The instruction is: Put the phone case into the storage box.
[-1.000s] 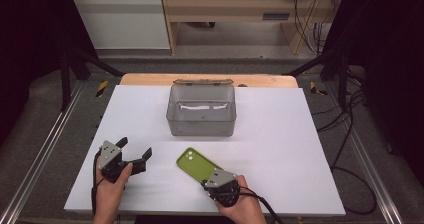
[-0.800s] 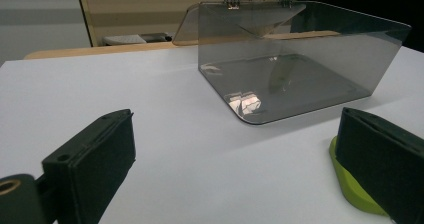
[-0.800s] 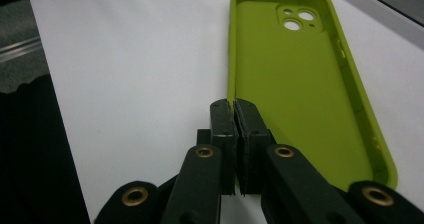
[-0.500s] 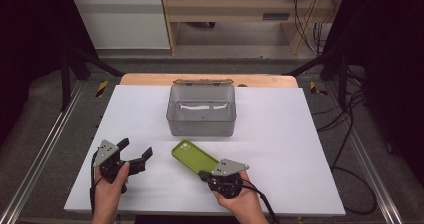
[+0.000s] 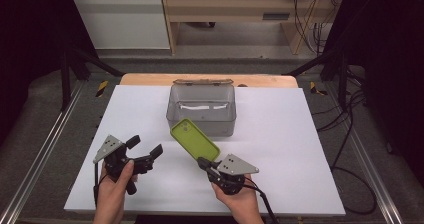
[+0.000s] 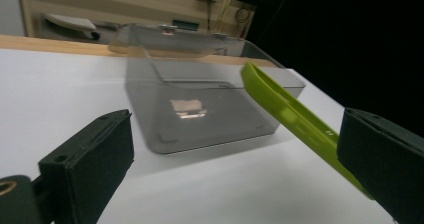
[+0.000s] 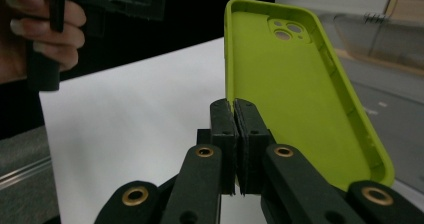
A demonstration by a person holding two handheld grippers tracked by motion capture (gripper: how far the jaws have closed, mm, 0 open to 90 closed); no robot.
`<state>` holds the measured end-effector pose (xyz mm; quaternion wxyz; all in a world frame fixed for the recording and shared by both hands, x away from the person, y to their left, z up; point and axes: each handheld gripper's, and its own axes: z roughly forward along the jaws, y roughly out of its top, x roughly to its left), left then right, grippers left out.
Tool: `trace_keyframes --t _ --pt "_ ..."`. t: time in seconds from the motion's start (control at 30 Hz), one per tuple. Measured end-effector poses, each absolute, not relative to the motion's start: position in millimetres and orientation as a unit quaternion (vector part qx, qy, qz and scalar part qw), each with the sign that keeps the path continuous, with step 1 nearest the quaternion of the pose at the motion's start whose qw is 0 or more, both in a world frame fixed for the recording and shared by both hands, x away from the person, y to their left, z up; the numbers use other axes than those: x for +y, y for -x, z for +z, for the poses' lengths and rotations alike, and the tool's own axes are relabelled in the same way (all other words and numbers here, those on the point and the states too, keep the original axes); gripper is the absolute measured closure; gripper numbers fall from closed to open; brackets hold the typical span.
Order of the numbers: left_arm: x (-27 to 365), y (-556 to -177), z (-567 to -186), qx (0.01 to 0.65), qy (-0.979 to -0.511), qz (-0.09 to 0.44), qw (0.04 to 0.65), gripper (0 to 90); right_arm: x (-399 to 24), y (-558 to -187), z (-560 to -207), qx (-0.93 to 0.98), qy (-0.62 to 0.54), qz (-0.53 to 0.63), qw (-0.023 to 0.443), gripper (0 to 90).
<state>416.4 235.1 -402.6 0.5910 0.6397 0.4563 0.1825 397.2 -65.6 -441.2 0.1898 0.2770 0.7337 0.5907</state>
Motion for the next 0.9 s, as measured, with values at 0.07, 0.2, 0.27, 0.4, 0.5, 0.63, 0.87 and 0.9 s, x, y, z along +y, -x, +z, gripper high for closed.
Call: trace_keyframes --t 0.07,0.2,0.27,0.4,0.5,0.63,0.87,0.9 --pt "229 -420 -398 0.458 -0.638 0.174 0.594 1.5 -64 -401 -438 0.723 -0.282 0.600 0.195 88.3" --pt "221 -429 -386 0.462 -0.636 0.171 0.593 1.7 -60 -408 -432 0.707 -0.287 0.614 0.203 88.3" --pt "218 -434 -382 0.465 -0.633 0.164 0.597 2.5 -58 -412 -429 0.701 -0.290 0.619 0.206 88.3" --pt "213 -439 -377 0.467 -0.626 0.150 0.606 2.9 -55 -416 -425 0.690 -0.293 0.628 0.211 88.3" --pt "208 -444 -373 0.468 -0.622 0.135 0.613 4.6 -53 -418 -424 0.685 -0.294 0.631 0.215 88.3" --pt "201 -450 -370 0.468 -0.613 0.117 0.626 8.7 -50 -420 -425 0.679 -0.294 0.636 0.219 88.3" --pt "196 -455 -370 0.472 -0.608 0.113 0.628 13.3 -46 -423 -424 0.672 -0.295 0.644 0.218 88.3" --pt "195 -455 -370 0.472 -0.604 0.113 0.632 14.0 -46 -423 -423 0.670 -0.295 0.645 0.219 88.3"
